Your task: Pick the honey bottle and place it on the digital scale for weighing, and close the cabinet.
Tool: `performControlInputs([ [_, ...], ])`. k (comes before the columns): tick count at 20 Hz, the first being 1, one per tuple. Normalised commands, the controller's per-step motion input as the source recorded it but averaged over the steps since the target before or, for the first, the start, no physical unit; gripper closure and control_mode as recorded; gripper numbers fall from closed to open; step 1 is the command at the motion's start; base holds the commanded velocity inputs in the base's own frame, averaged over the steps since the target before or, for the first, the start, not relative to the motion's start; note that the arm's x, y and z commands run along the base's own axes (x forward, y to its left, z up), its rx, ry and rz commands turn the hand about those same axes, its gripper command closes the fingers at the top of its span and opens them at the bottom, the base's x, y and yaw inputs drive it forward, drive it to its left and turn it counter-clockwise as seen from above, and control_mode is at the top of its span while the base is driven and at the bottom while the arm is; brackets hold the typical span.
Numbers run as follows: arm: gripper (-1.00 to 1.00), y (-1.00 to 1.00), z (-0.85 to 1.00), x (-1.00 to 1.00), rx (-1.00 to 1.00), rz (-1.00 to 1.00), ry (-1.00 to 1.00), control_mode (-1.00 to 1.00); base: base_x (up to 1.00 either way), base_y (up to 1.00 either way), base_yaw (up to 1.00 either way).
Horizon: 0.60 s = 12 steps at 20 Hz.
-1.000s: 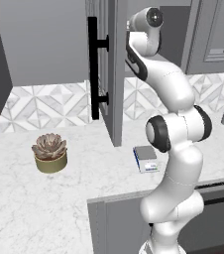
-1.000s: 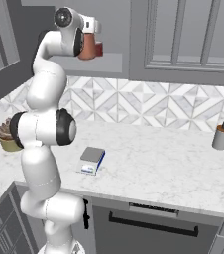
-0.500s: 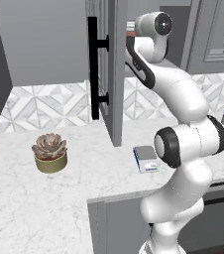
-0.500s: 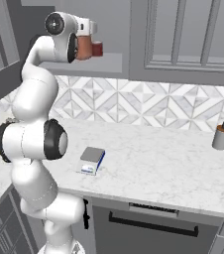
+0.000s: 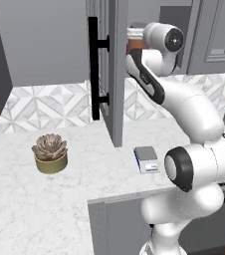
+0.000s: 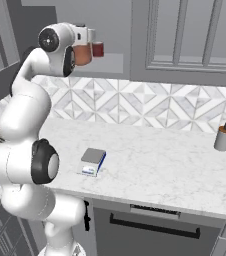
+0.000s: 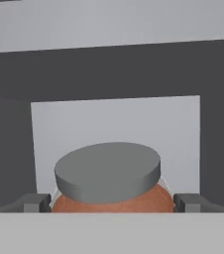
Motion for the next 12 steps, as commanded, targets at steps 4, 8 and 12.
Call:
performControlInputs([
  [4,1.00,-0.45,0.15,-0.64,0.00,0.00,0.00,-1.00,0.00,0.00,0.00],
  [8,1.00,-0.55,0.02,-0.73,0.00,0.11,0.00,-1.00,0.00,0.00,0.00],
  [12,1.00,-0.32,0.00,-0.75,0.00,0.21,0.01,-1.00,0.00,0.00,0.00],
])
